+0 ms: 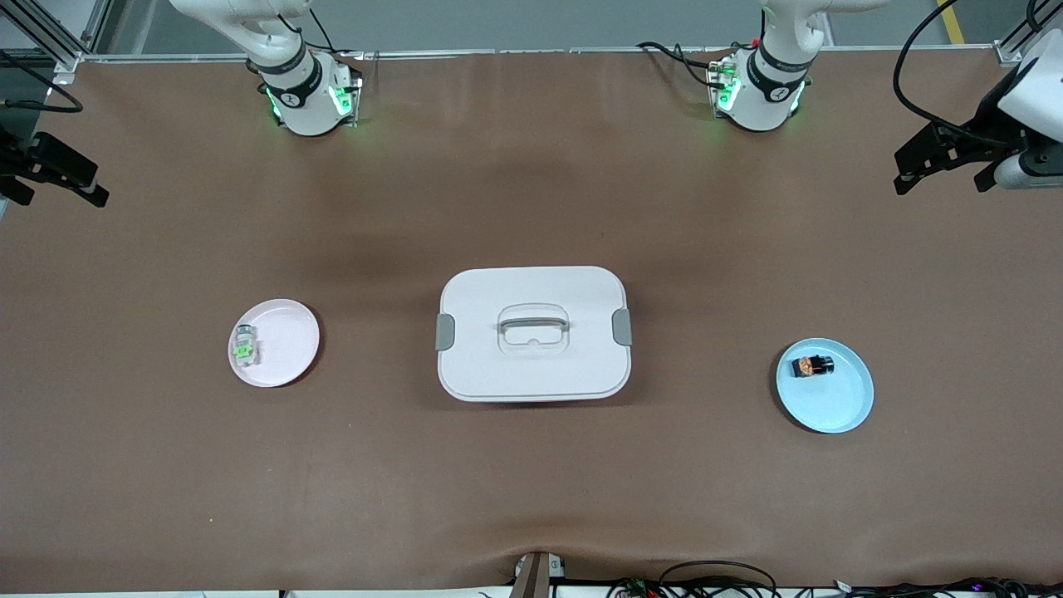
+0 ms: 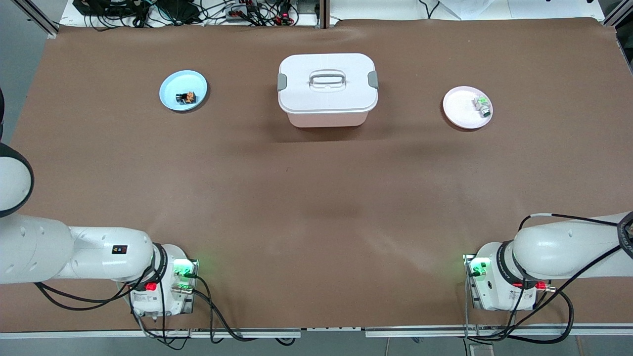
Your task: Transfer orange switch to right arm and place
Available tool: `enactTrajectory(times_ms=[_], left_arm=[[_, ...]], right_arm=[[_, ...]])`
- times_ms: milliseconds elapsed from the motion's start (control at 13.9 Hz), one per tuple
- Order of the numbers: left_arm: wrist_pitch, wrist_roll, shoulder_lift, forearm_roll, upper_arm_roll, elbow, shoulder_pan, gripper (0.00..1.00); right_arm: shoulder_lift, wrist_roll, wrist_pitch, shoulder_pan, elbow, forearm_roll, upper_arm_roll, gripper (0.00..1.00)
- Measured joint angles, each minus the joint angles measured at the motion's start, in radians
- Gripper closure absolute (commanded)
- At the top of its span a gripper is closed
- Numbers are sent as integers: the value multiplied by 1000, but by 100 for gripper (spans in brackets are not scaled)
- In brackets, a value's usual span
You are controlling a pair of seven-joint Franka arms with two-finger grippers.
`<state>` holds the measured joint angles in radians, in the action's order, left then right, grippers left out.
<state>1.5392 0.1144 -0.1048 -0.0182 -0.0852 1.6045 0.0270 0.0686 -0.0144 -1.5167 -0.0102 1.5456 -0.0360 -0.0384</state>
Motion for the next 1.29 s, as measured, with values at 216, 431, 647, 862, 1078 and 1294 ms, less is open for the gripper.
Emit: enactTrajectory(times_ms=[216,431,647,862,1078,1294], left_arm=[[-10,0,0,0,-2,-3,1,0],[-11,0,4,0,-1,-5,-2,0],[-11,0,24,0,0,-27,-3,0],[-12,0,32,0,0,-34,-2,0],[-15,0,34,0,0,-34,-2,0],[-16,0,46,0,-3,-34,3,0]], right_arm=[[-3,-3,4,-1,-1,0,-1,0],[-4,-5,12,-1,-2,0,-1,0],[-4,-6,15,-1,-2,0,-1,0],[-5,-6,15,-1,-2,0,0,0],[-5,-6,16,-1,-2,0,0,0],[-5,-6,16,-1,-2,0,0,0]])
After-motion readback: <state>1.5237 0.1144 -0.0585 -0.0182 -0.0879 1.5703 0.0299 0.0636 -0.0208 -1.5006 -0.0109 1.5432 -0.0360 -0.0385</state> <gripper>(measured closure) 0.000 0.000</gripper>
